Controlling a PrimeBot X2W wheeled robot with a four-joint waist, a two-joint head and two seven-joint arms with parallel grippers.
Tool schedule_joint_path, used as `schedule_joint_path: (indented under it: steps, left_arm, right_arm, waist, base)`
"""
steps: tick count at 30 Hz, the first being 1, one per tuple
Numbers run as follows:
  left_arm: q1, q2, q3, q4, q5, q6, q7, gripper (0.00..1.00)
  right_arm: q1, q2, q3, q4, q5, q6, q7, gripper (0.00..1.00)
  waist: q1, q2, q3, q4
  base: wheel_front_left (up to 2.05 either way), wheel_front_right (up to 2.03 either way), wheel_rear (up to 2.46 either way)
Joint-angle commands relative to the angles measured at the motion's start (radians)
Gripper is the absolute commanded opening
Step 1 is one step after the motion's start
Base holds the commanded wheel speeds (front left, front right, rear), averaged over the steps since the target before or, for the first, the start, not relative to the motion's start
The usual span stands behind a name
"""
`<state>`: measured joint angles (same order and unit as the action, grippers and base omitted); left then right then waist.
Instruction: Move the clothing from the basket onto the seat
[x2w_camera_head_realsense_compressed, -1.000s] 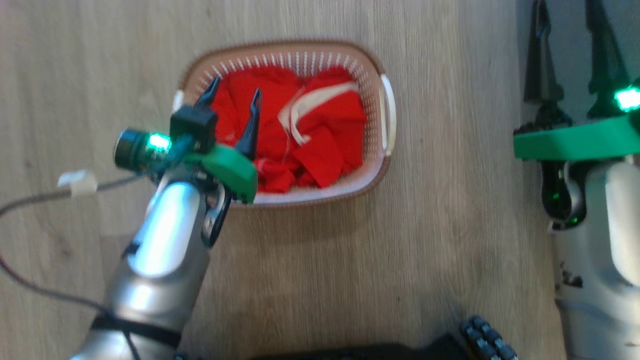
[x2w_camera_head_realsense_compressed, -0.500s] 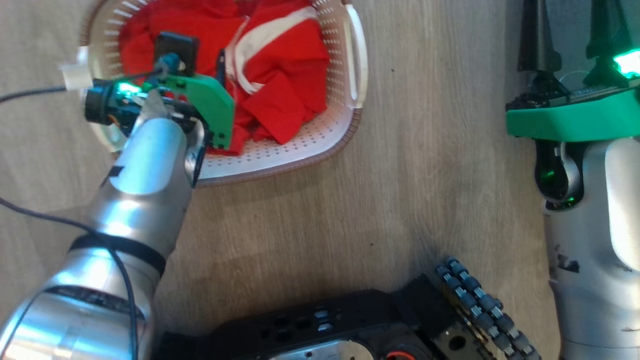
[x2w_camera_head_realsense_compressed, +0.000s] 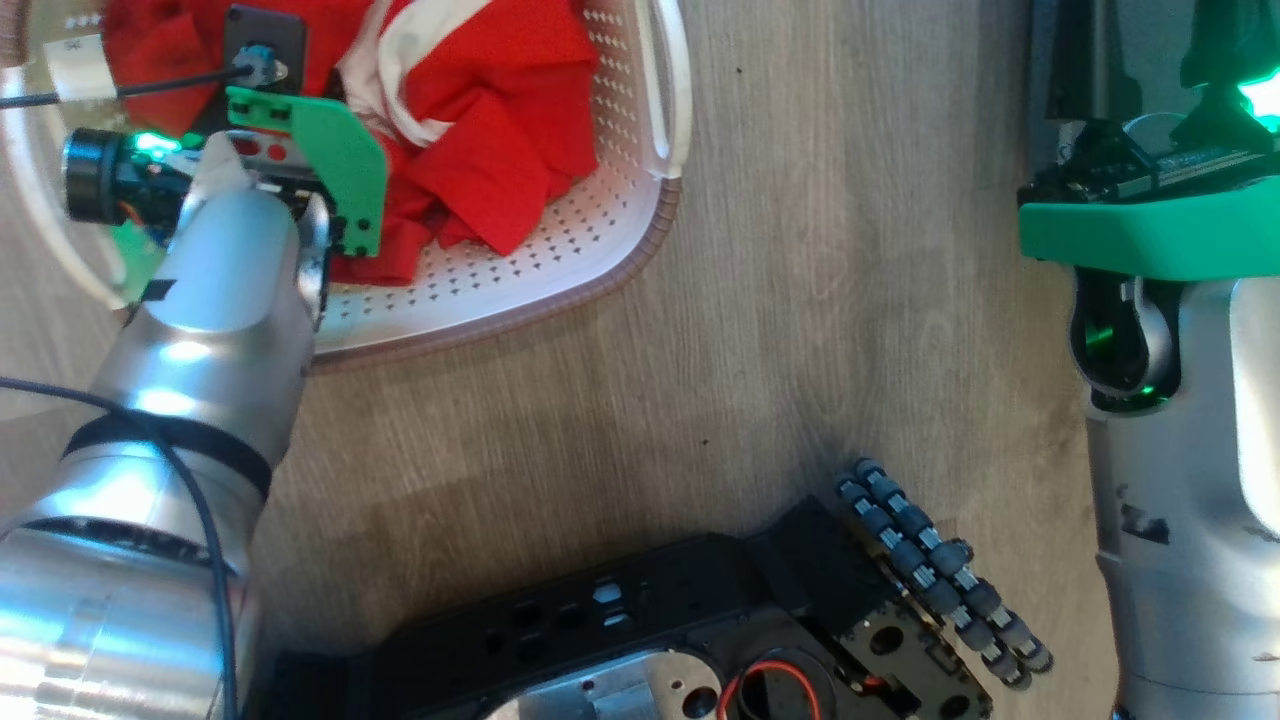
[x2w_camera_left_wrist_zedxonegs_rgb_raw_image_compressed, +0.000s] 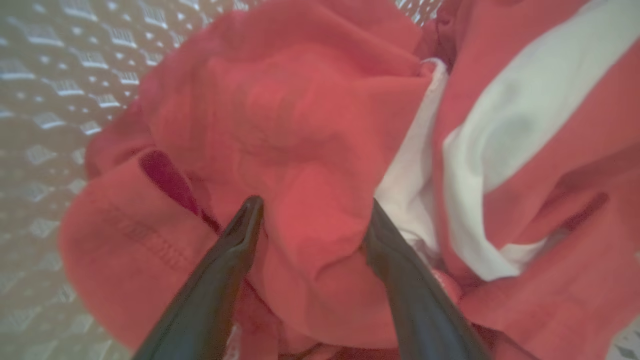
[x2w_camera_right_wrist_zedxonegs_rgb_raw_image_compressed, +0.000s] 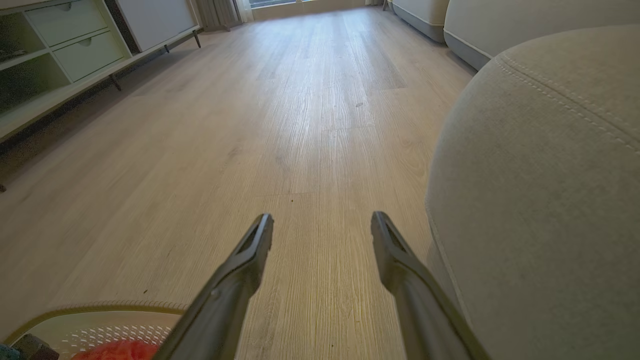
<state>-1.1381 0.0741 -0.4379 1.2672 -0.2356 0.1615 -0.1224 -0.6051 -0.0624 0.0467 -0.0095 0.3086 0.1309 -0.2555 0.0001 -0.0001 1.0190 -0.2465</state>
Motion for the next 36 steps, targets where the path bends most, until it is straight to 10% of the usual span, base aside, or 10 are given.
schedule_joint_path:
  steps: [1,2,3,4,5,20,36]
  left_arm:
    - [0.015,0.034,0.002,0.001,0.012,0.005,0.007,1.00]
    - [0.015,0.040,0.000,0.003,0.012,0.005,0.008,1.00]
    - [0.014,0.043,-0.001,0.005,0.011,0.005,0.006,0.74]
    - [0.014,0.045,-0.003,0.007,0.011,0.005,0.002,0.13]
    - [0.015,0.047,-0.005,0.008,0.011,0.003,-0.001,0.00]
    - [0.168,-0.008,0.022,-0.065,-0.073,-0.095,-0.138,0.00]
    - [0.586,0.016,0.141,-0.563,-0.100,-0.126,-0.139,0.00]
  right_arm:
    - [0.042,0.012,0.015,-0.040,0.009,0.000,-0.006,1.00]
    - [0.044,0.012,0.015,-0.041,0.014,0.000,-0.006,1.00]
    - [0.047,0.012,0.012,-0.042,0.017,0.000,-0.006,1.00]
    - [0.050,0.012,0.009,-0.042,0.021,0.000,-0.006,1.00]
    - [0.053,0.012,0.006,-0.040,0.023,0.000,-0.006,1.00]
    - [0.163,0.010,-0.051,0.033,-0.056,0.000,-0.006,1.00]
    - [0.346,-0.027,-0.054,0.118,-0.075,0.000,-0.006,1.00]
  waist:
    - [-0.0001,0.0001,0.015,-0.016]
    - [-0.0001,0.0001,0.018,-0.020]
    - [-0.0001,0.0001,0.019,-0.024]
    - [-0.0001,0.0001,0.019,-0.026]
    - [-0.0001,0.0001,0.018,-0.028]
    - [-0.0001,0.0001,-0.309,0.121]
    - [-0.0001,0.0001,-0.714,0.229]
  base:
    - [0.00,0.00,0.00]
    - [0.00,0.00,0.00]
    - [0.00,0.00,0.00]
    - [0.00,0.00,0.00]
    - [0.00,0.00,0.00]
    - [0.00,0.00,0.00]
    - [0.00,0.00,0.00]
